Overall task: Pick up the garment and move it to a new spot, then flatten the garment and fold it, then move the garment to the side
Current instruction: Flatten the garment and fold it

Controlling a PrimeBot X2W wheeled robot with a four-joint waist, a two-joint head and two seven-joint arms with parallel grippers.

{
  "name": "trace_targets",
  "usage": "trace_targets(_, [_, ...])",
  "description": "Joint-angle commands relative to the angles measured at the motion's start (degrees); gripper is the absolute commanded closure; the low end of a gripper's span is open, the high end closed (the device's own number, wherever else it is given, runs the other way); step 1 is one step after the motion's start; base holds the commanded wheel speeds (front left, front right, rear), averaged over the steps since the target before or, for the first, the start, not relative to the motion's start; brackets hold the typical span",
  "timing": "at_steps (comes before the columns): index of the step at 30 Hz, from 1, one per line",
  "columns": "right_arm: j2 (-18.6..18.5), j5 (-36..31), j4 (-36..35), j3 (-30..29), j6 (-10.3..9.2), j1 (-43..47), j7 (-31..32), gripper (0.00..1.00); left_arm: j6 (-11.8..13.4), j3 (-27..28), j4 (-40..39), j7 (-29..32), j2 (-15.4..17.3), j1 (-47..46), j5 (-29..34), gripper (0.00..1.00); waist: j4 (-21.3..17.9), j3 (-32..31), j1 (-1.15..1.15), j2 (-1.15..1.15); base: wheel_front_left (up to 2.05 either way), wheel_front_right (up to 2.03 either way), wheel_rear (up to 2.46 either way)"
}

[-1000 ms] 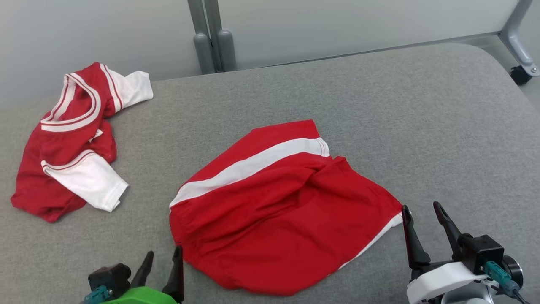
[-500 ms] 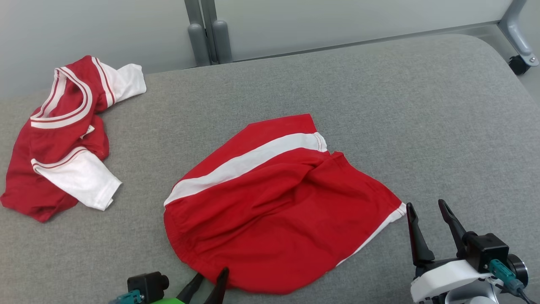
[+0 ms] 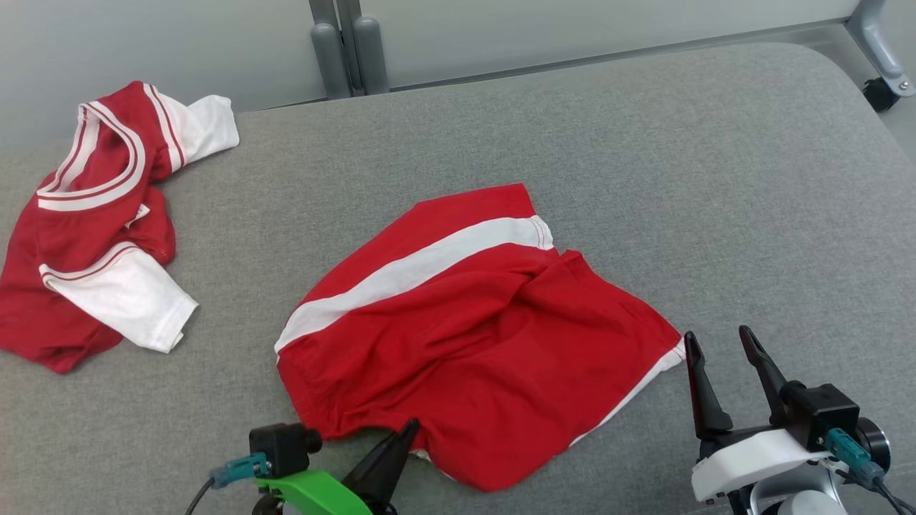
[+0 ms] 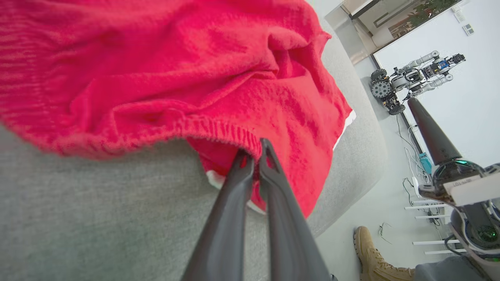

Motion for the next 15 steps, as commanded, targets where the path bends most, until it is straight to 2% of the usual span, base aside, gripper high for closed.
trace_targets(1, [-0.04,-0.08,-0.05,0.31,-0.02,-0.58,-0.18,0.00,-0.51,0.26,0.44,-0.73,0.09,-1.65,1.06,1.00,-0.51,0.13,0.00,0.00,0.00,0.00,0.00])
trace_targets(5, [-0.03,0.16,-0.23,0.14,-0.02,-0.93,-0.18,0.00,-1.03,0.58,-0.57,-0.59,1.16,-4.84,1.32,1.00,-1.36,0.43,0.00,0.00,0.00,0.00,0.00])
trace_targets(8, [0.01,0.17,-0.16,-0.13,-0.02,-0.58,-0.18,0.00,-1.19,1.07,-2.53,1.82,3.60,-7.38,0.96,1.00,-1.77,0.52,0.00,0.00,0.00,0.00,0.00])
trace_targets(12, [0.05,0.12,0.12,-0.05,-0.02,-0.85,-0.18,0.00,1.54,1.64,-1.30,6.38,6.77,-11.48,2.66,1.00,-2.29,0.67,0.00,0.00,0.00,0.00,0.00])
trace_targets(15, [0.06,0.27,0.23,0.31,-0.02,-1.60,-0.18,0.00,2.60,1.62,1.68,9.32,7.40,-14.18,2.58,1.00,-3.03,0.97,0.00,0.00,0.00,0.00,0.00])
